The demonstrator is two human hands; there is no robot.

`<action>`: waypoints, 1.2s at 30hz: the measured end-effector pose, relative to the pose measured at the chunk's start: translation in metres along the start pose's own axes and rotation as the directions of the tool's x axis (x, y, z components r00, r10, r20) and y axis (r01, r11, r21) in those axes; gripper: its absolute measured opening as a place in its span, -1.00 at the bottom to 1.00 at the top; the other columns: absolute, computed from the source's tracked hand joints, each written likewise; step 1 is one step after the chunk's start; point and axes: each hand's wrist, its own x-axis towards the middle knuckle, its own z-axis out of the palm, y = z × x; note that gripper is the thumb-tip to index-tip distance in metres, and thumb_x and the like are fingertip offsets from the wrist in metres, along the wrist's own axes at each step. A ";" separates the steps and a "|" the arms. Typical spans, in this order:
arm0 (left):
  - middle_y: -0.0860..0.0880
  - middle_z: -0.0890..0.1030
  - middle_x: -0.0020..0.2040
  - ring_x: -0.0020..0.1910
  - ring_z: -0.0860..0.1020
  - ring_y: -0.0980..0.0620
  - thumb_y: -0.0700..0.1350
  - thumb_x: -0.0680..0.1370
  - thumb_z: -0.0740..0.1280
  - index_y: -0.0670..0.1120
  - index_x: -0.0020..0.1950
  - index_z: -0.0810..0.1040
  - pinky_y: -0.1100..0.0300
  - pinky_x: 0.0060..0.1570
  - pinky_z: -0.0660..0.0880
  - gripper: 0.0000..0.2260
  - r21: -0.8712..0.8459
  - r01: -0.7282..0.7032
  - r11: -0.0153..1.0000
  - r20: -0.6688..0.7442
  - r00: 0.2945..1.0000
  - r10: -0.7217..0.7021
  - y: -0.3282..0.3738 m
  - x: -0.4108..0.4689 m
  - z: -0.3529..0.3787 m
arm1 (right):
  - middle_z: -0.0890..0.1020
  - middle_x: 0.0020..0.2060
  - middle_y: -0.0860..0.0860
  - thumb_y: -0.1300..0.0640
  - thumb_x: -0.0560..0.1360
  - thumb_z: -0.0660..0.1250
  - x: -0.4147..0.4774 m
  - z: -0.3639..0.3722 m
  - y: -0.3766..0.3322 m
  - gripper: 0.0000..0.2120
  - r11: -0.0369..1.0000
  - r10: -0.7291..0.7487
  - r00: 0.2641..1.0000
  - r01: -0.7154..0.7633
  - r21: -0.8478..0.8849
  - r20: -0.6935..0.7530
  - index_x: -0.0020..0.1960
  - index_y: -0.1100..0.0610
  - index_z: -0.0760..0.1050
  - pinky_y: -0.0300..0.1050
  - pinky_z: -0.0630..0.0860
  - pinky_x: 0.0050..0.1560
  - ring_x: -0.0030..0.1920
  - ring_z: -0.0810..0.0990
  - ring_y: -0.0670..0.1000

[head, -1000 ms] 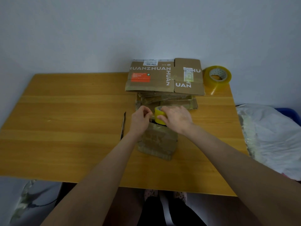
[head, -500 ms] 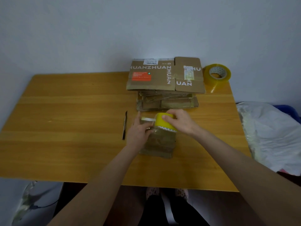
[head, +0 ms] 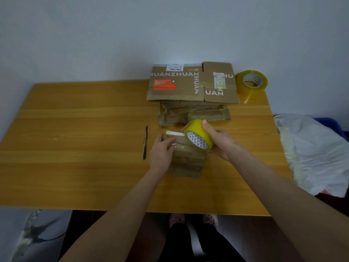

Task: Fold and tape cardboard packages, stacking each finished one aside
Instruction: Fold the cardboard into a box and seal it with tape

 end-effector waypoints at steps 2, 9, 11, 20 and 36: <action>-0.12 0.29 0.48 0.42 0.30 -0.10 -0.08 0.56 0.33 -0.07 0.37 0.47 0.04 0.38 0.26 -0.63 0.000 -0.010 1.000 -0.010 1.000 0.010 0.005 0.014 -0.004 | 0.61 0.08 0.12 -0.24 0.45 0.34 0.006 0.001 -0.008 -0.40 0.998 -0.064 0.998 0.064 -0.003 -0.011 0.31 0.16 0.41 0.14 0.58 0.06 0.03 0.62 0.11; 0.03 0.23 0.52 0.43 0.28 0.01 -0.06 0.56 0.33 -0.12 0.45 0.35 0.09 0.36 0.30 -0.52 0.161 -0.123 0.979 0.048 0.992 0.116 -0.007 0.023 0.001 | 0.61 0.02 0.05 -0.15 0.53 0.30 0.017 -0.013 -0.029 -0.57 0.777 -0.366 0.931 0.311 -0.547 0.009 0.18 0.18 0.56 -0.07 0.45 0.03 0.10 0.55 0.08; -0.02 0.32 0.48 0.43 0.29 -0.01 -0.08 0.55 0.35 -0.14 0.43 0.38 0.10 0.39 0.26 -0.53 0.185 -0.162 0.969 0.027 0.987 0.159 -0.010 0.024 0.003 | 0.55 -0.21 -0.04 -0.06 0.56 0.29 0.012 -0.011 -0.031 -0.71 0.684 -0.441 0.891 0.409 -0.604 0.104 0.02 0.16 0.59 -0.15 0.38 -0.17 -0.10 0.50 -0.01; -0.06 0.55 0.27 0.28 0.46 -0.04 -0.25 0.54 0.28 -0.12 0.28 0.55 0.07 0.29 0.38 -0.69 -0.044 -0.102 0.994 -0.020 0.995 0.102 -0.015 0.035 -0.006 | 0.54 -0.08 0.06 0.01 0.63 0.19 0.016 0.022 -0.032 -0.70 0.569 -0.361 0.892 0.442 -0.694 0.272 0.11 0.21 0.54 -0.07 0.39 -0.02 -0.02 0.50 0.05; 0.02 0.55 -0.31 -0.24 0.51 0.05 -0.10 0.56 0.33 -0.05 -0.27 0.55 0.20 -0.22 0.37 -0.80 -0.316 0.213 0.924 -0.007 0.974 -0.227 0.014 0.056 -0.023 | 0.55 -0.01 -0.01 -0.24 0.35 0.45 0.015 0.022 -0.026 -0.41 0.303 -0.362 0.888 0.401 -0.865 0.285 0.24 -0.04 0.32 0.03 0.51 -0.01 -0.01 0.53 0.06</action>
